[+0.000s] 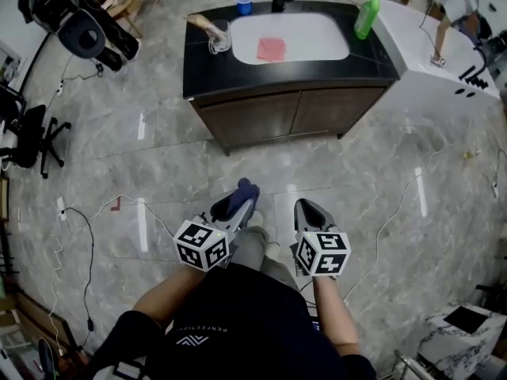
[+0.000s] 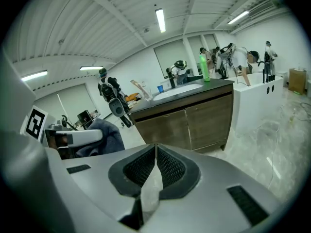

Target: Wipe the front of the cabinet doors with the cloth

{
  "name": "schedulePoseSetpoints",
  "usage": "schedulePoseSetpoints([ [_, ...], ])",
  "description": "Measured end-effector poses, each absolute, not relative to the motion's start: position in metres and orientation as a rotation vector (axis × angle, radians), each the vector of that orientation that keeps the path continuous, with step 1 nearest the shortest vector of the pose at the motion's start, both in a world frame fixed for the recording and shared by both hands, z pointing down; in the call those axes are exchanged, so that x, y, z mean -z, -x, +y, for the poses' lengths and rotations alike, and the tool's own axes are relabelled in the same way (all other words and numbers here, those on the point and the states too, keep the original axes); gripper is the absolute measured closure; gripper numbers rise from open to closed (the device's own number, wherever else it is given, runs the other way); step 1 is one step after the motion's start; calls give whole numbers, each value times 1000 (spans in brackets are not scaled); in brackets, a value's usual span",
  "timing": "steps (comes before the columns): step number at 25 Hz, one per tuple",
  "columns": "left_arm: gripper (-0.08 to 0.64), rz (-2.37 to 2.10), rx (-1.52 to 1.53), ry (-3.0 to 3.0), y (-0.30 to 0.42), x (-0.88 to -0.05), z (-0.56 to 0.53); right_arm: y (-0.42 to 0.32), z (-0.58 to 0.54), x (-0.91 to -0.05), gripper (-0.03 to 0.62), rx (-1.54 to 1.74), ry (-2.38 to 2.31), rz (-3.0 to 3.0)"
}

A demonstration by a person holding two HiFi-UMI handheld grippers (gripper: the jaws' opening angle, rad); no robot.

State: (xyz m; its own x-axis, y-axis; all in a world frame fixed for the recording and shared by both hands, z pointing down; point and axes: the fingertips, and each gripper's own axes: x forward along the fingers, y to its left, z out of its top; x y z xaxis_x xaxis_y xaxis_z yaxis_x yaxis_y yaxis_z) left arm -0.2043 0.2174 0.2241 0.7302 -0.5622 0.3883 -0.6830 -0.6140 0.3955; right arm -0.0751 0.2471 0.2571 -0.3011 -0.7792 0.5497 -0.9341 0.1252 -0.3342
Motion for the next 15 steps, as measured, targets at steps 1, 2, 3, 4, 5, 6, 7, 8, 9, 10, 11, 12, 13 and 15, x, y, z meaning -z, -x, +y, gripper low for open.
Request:
schedulePoseSetpoints([
  [1, 437, -952, -298, -2401, 205, -226, 211, 77, 241, -256, 554, -930, -1676, -2164],
  [2, 438, -961, -291, -2396, 207, -229, 204, 80, 236, -256, 554, -924, -1664, -2165],
  [3, 437, -969, -284, -2390, 209, -232, 198, 82, 232, -255, 554, -920, -1651, -2165],
  [4, 438, -977, -275, -2383, 211, -234, 191, 85, 228, -255, 554, -914, -1635, -2163],
  [5, 437, -984, -265, -2374, 212, -236, 185, 86, 223, -256, 554, -907, -1616, -2156],
  [6, 437, -991, -255, -2365, 212, -238, 178, 86, 217, -258, 554, -900, -1599, -2146],
  [7, 437, -996, -246, -2358, 212, -239, 171, 85, 210, -260, 554, -896, -1584, -2135],
  [8, 437, -1000, -238, -2353, 213, -240, 165, 85, 202, -261, 554, -895, -1575, -2127],
  [9, 437, -1006, -230, -2352, 214, -240, 158, 86, 193, -262, 554, -894, -1569, -2124],
  [10, 437, -1013, -225, -2353, 216, -241, 152, 89, 184, -261, 554, -892, -1564, -2127],
  [11, 437, -1022, -220, -2354, 219, -242, 145, 92, 174, -261, 554, -887, -1555, -2135],
  [12, 437, -1031, -214, -2356, 222, -243, 139, 96, 164, -260, 554, -881, -1544, -2147],
  [13, 437, -1039, -208, -2361, 226, -244, 133, 100, 155, -259, 554, -876, -1529, -2162],
  [15, 437, -1056, -207, -2363, 236, -249, 123, 109, 139, -260, 554, -872, -1496, -2181],
])
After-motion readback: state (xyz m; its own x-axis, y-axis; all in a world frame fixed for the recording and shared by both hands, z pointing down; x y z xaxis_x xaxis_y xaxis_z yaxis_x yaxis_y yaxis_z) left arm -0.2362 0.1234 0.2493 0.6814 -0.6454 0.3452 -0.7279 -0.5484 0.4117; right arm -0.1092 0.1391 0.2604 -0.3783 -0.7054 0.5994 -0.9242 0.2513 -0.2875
